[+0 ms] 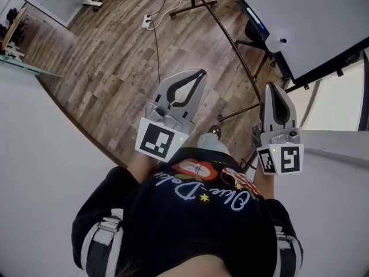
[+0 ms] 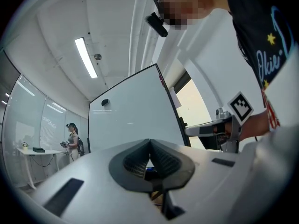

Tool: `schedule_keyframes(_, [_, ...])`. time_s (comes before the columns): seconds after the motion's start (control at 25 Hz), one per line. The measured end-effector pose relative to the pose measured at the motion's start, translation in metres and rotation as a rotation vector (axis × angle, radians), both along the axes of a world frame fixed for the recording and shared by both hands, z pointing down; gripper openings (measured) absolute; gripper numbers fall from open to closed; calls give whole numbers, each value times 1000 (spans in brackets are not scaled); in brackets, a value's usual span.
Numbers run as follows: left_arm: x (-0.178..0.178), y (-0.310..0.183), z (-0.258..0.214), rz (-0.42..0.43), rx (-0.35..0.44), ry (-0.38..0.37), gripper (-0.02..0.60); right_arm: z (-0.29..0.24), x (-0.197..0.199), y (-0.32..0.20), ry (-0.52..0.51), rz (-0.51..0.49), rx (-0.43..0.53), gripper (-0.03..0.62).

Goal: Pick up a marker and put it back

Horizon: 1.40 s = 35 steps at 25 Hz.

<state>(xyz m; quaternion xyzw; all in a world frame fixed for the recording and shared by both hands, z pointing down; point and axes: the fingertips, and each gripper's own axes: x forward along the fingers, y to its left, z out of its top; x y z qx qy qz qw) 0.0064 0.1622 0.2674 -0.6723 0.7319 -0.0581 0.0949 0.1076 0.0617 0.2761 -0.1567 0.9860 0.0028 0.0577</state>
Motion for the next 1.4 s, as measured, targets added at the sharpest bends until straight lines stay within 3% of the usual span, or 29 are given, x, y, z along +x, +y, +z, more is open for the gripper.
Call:
schedule_keyframes(0.44, [12, -68, -4, 47, -14, -45, 3, 9, 10, -62, -28, 35, -27, 2])
schedule_keyframes(0.84, [11, -107, -4, 70, 8, -42, 3, 13, 16, -95, -19, 69, -12, 2])
schedule_keyframes(1.4, [24, -163, 4, 219, 16, -12, 3, 20, 35, -116, 36, 172, -9, 3])
